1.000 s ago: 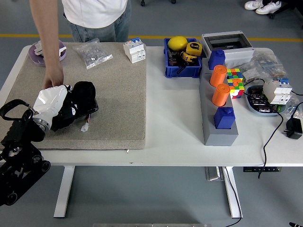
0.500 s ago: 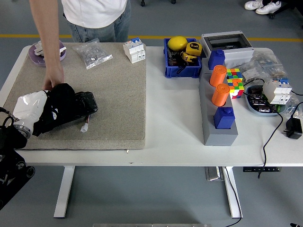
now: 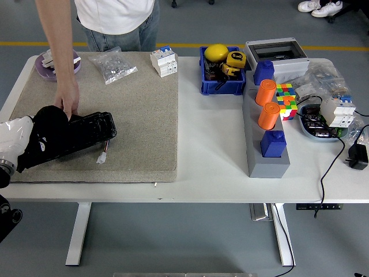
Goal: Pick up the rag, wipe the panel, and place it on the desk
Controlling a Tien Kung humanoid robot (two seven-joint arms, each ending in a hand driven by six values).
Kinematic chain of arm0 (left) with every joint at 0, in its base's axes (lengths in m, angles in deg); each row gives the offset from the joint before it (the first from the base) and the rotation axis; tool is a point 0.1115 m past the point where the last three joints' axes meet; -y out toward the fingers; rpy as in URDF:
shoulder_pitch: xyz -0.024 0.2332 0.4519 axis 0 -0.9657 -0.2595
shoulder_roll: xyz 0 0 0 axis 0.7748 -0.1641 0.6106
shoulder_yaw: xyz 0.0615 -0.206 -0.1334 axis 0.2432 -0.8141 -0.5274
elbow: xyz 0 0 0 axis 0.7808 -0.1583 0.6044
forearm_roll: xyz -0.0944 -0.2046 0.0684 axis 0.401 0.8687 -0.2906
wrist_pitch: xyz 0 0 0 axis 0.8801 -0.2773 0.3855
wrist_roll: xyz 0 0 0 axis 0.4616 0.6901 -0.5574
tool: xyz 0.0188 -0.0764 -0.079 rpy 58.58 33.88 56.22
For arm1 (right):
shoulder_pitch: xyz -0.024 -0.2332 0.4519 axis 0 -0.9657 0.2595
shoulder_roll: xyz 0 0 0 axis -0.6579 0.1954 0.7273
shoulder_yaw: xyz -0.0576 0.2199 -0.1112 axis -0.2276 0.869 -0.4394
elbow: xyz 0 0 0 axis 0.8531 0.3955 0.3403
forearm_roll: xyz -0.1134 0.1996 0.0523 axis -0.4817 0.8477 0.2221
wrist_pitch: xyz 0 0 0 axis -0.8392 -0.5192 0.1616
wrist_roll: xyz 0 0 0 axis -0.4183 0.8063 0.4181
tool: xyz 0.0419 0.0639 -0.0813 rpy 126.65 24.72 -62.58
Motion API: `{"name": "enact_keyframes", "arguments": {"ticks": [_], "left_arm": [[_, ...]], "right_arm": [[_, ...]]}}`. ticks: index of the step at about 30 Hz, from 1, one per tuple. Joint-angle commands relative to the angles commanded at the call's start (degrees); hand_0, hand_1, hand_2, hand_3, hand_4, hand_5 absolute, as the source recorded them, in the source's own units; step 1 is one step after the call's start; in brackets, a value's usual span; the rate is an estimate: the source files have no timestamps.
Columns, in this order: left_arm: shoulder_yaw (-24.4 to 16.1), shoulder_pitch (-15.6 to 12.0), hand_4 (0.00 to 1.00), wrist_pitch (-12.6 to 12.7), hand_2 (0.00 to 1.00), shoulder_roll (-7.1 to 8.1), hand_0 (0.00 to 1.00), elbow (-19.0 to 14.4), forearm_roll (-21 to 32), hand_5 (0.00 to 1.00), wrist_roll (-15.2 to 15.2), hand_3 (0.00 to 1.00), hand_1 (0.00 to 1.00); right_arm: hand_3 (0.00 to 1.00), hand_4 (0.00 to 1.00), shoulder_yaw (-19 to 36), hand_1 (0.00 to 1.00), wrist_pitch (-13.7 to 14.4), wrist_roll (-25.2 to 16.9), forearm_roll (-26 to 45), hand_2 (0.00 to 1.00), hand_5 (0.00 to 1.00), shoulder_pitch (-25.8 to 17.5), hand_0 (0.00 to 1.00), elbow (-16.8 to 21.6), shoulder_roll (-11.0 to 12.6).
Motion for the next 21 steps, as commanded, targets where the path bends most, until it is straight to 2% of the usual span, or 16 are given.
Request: {"name": "enact_keyframes", "arguments": {"ticks": [14,21], "left_arm": [[-3.61,-3.08,0.034,0.59,0.567,2.14,0.201,-0.59,-0.81,0.002,0.07,0.471,0.133],[-3.49,-3.81,0.035,1.62,0.564,2.19,0.201,-1.5,-0.66,0.002,-0.38,0.47,0.132]], "right_arm": [[0.704,0.998,0.44,0.457,-0.04,0.01,-0.08,0.707,0.603,-0.06,0.735,0.0,0.01],[0.704,0.998,0.55,0.457,-0.02,0.01,-0.16,0.707,0.604,-0.03,0.734,-0.01,-0.01]]}}
